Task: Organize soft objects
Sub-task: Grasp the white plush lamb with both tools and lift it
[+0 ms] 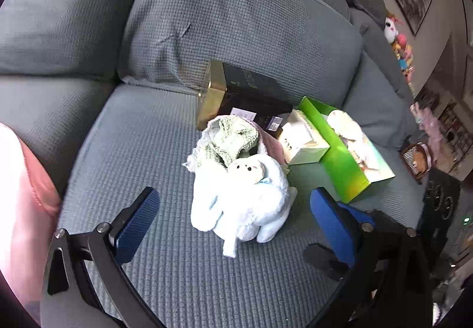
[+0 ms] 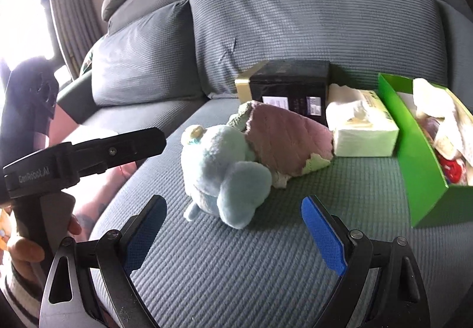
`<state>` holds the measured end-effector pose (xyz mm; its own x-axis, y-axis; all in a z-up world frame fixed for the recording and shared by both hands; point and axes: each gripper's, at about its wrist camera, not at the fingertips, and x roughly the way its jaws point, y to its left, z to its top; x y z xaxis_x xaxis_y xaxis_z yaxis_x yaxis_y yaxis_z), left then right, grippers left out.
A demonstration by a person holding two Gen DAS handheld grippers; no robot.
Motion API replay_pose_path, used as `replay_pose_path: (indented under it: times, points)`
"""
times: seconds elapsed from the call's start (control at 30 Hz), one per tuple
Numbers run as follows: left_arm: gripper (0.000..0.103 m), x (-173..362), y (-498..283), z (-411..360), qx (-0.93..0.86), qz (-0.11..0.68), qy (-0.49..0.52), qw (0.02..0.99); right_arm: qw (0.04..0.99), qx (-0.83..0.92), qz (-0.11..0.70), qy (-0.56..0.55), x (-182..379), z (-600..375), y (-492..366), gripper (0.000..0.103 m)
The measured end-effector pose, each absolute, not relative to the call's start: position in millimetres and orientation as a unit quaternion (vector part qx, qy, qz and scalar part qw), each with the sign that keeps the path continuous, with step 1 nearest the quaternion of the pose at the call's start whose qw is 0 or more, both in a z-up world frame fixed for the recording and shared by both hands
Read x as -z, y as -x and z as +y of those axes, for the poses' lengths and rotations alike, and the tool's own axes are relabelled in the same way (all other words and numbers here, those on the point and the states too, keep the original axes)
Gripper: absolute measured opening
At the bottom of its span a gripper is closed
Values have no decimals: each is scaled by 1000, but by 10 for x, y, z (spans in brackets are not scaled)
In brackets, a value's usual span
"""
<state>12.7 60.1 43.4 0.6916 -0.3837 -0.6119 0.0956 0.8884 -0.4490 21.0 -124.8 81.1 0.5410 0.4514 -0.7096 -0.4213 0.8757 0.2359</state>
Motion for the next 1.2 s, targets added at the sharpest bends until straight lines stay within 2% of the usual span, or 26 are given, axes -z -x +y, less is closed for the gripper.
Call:
replay_pose_path:
  times: [0.57,0.63,0.8,0.87,0.93,1.2]
  points:
    - [100,-158,-524,493,205,409,224,861,858,-266,438,-23,-518,-994,-478,93]
    - [94,-141,-538,475,203,414,217,860,856,-269,441,-27,-492,-973,-502,91]
    - [77,-89,-574,441,210,427,208,855,843,-277,461,-32,-400,-916,-566,68]
    - [74,-73,-586,434,213,431,208,852,843,-276,462,-28,-385,-899,-570,66]
    - [71,-65,-588,426,214,433,206,851,843,-280,460,-27,-386,-891,-572,52]
    - [71,-177,-339,435,207,422,196,861,836,-310,451,-36,-450,-859,-450,47]
